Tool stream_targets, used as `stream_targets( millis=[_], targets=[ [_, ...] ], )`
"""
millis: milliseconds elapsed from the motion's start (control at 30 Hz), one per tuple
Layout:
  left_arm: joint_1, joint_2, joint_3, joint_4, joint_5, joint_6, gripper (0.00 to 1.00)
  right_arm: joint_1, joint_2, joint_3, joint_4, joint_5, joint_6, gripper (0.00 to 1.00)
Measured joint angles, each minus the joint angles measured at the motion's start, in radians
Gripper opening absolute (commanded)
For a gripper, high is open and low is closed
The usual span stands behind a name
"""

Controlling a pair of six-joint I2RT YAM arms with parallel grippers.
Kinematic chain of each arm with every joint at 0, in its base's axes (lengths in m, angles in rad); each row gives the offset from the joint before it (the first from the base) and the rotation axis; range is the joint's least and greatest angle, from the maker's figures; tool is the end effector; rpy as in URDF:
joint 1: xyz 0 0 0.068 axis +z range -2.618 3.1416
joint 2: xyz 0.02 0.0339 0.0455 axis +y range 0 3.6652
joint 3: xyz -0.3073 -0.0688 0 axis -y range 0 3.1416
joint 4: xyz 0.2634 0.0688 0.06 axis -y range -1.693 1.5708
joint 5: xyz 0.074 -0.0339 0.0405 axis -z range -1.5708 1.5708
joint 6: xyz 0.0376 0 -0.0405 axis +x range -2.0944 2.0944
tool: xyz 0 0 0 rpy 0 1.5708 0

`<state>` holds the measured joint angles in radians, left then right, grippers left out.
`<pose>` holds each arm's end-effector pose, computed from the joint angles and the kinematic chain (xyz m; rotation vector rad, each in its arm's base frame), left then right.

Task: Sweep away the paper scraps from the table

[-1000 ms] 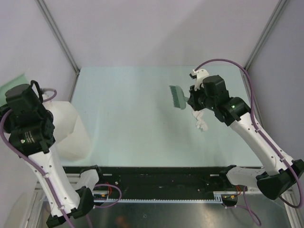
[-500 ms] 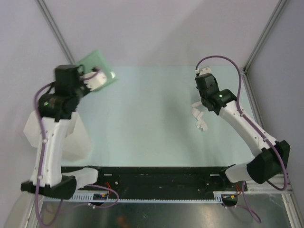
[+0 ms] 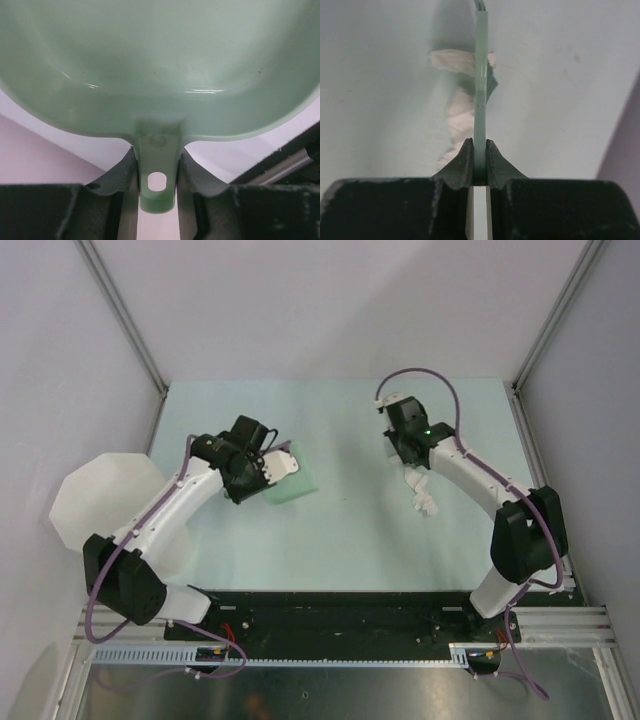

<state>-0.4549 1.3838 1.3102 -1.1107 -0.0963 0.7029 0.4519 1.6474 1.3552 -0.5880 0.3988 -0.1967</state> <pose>0.2459 -0.1162 0.3527 1.4899 2.3272 0.1990 0.3503 0.1538 0.3177 -0.5959 2.3168 -0.3690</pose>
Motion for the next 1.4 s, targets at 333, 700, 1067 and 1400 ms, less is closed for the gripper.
stream_targets(
  millis=[333, 700, 1067, 1400],
  targets=[
    [0.0, 0.056, -0.221, 0.001, -0.008, -0.003, 0.0, 0.261, -0.017, 0.011, 0.048, -0.347, -0.073, 0.0],
    [0.0, 0.212, -0.361, 0.001, -0.064, 0.04, 0.0, 0.321, -0.126, 0.152, -0.045, -0.25, -0.023, 0.0],
    [0.001, 0.275, -0.35, -0.007, -0.082, 0.056, 0.0, 0.319, 0.085, 0.334, -0.243, -0.141, 0.148, 0.0],
    [0.001, 0.338, -0.271, -0.005, -0.005, 0.053, 0.0, 0.384, 0.214, 0.397, -0.327, -0.483, 0.191, 0.0]
  ],
)
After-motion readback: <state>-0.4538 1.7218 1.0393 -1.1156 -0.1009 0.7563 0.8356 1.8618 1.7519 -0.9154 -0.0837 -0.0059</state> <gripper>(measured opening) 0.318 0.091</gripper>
